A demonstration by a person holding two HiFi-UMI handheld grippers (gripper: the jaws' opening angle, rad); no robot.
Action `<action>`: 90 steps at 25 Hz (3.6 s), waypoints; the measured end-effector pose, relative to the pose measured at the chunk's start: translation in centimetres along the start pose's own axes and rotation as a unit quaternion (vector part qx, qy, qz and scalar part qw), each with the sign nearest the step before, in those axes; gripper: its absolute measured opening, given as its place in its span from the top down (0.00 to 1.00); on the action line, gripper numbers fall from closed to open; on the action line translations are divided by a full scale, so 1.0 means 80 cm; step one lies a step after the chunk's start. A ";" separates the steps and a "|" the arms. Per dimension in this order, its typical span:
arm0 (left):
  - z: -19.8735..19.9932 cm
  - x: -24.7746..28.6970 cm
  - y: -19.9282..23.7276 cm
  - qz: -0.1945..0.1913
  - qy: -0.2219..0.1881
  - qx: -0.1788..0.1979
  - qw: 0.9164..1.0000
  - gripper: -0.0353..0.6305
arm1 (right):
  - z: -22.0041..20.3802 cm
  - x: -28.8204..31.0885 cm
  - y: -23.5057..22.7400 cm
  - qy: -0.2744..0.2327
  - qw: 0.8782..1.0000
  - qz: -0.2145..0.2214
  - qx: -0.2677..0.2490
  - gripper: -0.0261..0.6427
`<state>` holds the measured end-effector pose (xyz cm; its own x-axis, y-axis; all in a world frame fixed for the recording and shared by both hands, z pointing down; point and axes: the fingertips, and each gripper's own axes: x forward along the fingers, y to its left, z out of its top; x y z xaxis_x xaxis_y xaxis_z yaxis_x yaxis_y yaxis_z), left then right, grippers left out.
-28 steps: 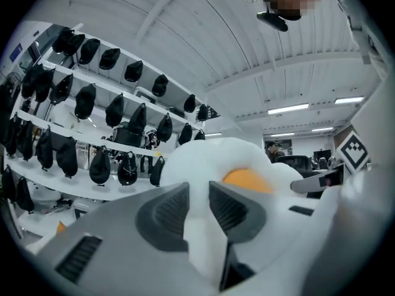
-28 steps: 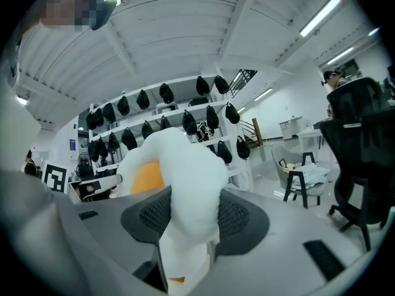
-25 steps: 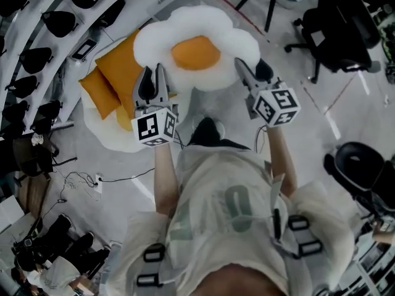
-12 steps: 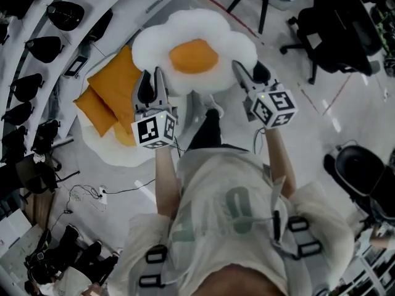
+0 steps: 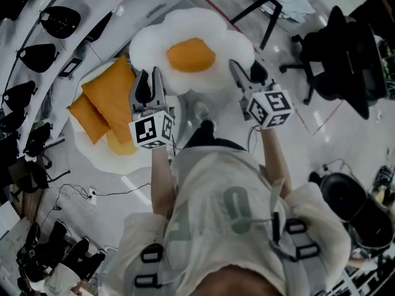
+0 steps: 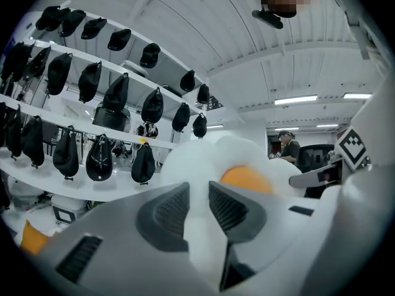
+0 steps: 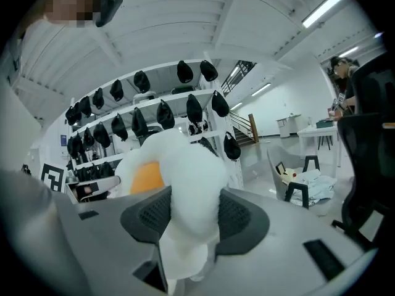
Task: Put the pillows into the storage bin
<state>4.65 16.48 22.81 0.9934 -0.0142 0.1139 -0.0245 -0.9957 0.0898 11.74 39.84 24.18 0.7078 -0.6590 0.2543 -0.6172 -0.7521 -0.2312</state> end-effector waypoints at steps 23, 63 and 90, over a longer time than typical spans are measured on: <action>-0.021 0.180 0.013 0.097 0.050 -0.019 0.994 0.80 | 0.046 0.209 -0.124 0.071 0.994 0.078 -0.009 0.67; -0.113 0.304 0.060 0.131 0.122 -0.032 0.983 0.83 | -0.153 0.418 -0.142 0.316 0.922 0.129 -0.185 0.51; -0.531 -0.164 0.285 0.498 0.181 -0.360 0.767 0.57 | -0.369 0.584 0.389 0.254 0.616 0.493 -0.559 0.51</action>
<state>-13.70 -2.10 65.38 0.3472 -0.5790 0.7377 -0.9375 -0.1954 0.2878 15.49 -14.58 56.61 -0.2239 -0.5030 0.8348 -0.7133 0.6682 0.2114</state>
